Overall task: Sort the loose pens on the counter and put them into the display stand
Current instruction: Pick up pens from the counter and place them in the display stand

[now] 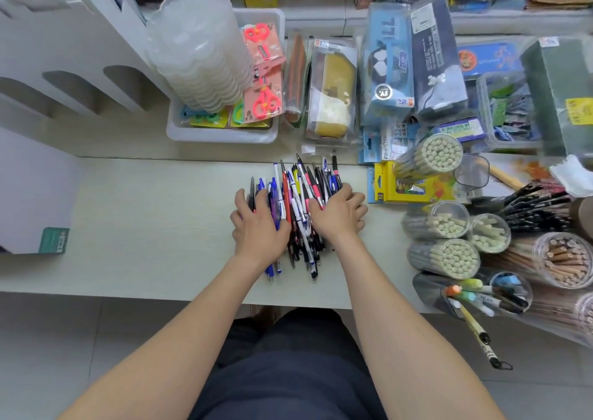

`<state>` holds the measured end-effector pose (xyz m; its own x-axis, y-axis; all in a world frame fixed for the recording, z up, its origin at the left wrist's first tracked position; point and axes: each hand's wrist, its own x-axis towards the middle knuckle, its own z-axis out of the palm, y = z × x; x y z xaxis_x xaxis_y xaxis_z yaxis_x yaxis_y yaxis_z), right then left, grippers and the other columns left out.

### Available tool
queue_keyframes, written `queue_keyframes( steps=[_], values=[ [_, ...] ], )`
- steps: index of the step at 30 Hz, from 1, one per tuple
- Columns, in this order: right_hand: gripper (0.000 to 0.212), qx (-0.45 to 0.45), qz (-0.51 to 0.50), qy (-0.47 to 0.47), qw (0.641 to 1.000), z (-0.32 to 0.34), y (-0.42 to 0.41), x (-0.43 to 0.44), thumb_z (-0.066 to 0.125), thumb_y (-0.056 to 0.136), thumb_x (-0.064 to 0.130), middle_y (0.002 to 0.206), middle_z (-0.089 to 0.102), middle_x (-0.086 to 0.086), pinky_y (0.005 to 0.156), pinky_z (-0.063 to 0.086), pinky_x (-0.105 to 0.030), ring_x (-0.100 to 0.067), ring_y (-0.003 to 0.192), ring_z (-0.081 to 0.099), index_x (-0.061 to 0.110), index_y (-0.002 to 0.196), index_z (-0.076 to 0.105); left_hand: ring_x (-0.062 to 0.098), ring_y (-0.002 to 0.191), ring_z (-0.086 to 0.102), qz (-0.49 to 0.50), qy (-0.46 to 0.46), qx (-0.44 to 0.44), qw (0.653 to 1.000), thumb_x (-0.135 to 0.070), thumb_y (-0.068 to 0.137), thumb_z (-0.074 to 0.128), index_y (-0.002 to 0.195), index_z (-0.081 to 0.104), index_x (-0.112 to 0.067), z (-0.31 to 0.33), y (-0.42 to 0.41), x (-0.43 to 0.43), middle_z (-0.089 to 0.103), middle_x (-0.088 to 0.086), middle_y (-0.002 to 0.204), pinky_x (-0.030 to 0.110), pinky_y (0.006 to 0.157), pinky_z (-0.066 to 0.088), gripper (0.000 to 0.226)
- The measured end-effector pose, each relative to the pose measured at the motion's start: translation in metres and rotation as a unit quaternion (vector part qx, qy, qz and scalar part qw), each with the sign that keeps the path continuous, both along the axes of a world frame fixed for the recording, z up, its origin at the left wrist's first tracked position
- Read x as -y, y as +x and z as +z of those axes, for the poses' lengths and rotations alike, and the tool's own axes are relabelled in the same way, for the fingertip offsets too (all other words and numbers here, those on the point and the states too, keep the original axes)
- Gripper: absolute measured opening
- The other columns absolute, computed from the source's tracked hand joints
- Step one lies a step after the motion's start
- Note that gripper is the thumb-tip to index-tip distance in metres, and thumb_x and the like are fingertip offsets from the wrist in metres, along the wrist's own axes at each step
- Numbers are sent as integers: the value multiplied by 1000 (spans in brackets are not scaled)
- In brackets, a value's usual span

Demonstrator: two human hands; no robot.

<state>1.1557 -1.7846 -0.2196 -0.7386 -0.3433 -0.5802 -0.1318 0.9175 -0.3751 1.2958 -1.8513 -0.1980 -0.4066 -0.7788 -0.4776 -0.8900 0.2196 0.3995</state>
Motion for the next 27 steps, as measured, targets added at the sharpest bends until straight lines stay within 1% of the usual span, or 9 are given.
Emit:
queue_keyframes(
  steps=[5, 11, 13, 14, 16, 17, 19, 23, 27],
  values=[
    [62, 32, 10, 15, 999, 7, 5, 22, 59, 101, 27, 150, 32, -20, 105, 45, -47, -37, 136, 37, 0, 147, 27, 44, 144, 24, -32, -5, -7, 999, -28, 95, 62, 159, 27, -19, 0, 4, -2, 1, 7, 168, 57, 108, 39, 74],
    [61, 110, -8, -8, 994, 6, -8, 17, 64, 98, 13, 149, 41, -23, 106, 49, -49, -41, 134, 49, -2, 144, 28, 42, 137, 36, -48, -29, -48, 997, -21, 96, 60, 147, 47, -14, 10, 3, -2, 28, 15, 155, 52, 111, 39, 53],
    [58, 148, -23, -21, 989, 7, -15, 9, 61, 96, 9, 139, 48, -23, 101, 53, -48, -40, 123, 56, -4, 144, 30, 36, 137, 39, -54, -30, -82, 995, -22, 98, 59, 143, 53, -14, 13, 2, -2, 35, 12, 149, 48, 113, 41, 46],
    [54, 159, -26, -25, 987, 8, -19, 4, 58, 95, 6, 127, 52, -21, 90, 56, -43, -35, 111, 58, -4, 142, 33, 32, 138, 40, -54, -27, -97, 993, -24, 100, 57, 141, 55, -15, 15, 1, -2, 37, 10, 147, 46, 114, 42, 42],
    [37, 160, -9, -26, 987, 12, -24, -4, 55, 95, 8, 101, 49, -11, 62, 45, -30, -25, 83, 50, 1, 129, 43, 26, 136, 44, -56, -22, -123, 991, -26, 102, 55, 135, 59, -17, 19, 0, -3, 38, 5, 144, 44, 112, 44, 34],
    [28, 151, 6, -22, 988, 15, -26, -8, 55, 96, 13, 96, 46, -8, 55, 37, -29, -23, 78, 46, 5, 121, 44, 24, 132, 46, -58, -20, -134, 989, -26, 103, 54, 132, 60, -18, 21, -1, -5, 40, 3, 141, 43, 110, 45, 31],
    [22, 117, 22, -17, 993, 19, -27, -15, 56, 97, 22, 94, 51, -7, 54, 34, -30, -25, 78, 48, 7, 110, 47, 22, 124, 50, -63, -18, -152, 986, -26, 104, 53, 128, 62, -18, 24, -2, -8, 45, 1, 135, 41, 107, 46, 27],
    [23, 46, 19, -28, 998, 28, -23, -32, 57, 96, 32, 87, 58, -6, 58, 38, -32, -24, 75, 55, 13, 84, 49, 16, 108, 58, -61, 4, -173, 983, -23, 105, 51, 124, 66, -18, 32, -8, -13, 60, -2, 120, 37, 99, 51, 25],
    [23, 44, 10, -56, 997, 36, -14, -46, 59, 93, 37, 88, 62, -5, 59, 43, -32, -23, 75, 59, 14, 94, 58, 3, 95, 60, 7, 55, -193, 980, -20, 109, 47, 136, 62, -16, 50, -21, -13, 65, -7, 118, 12, 80, 46, 31]
  ],
)
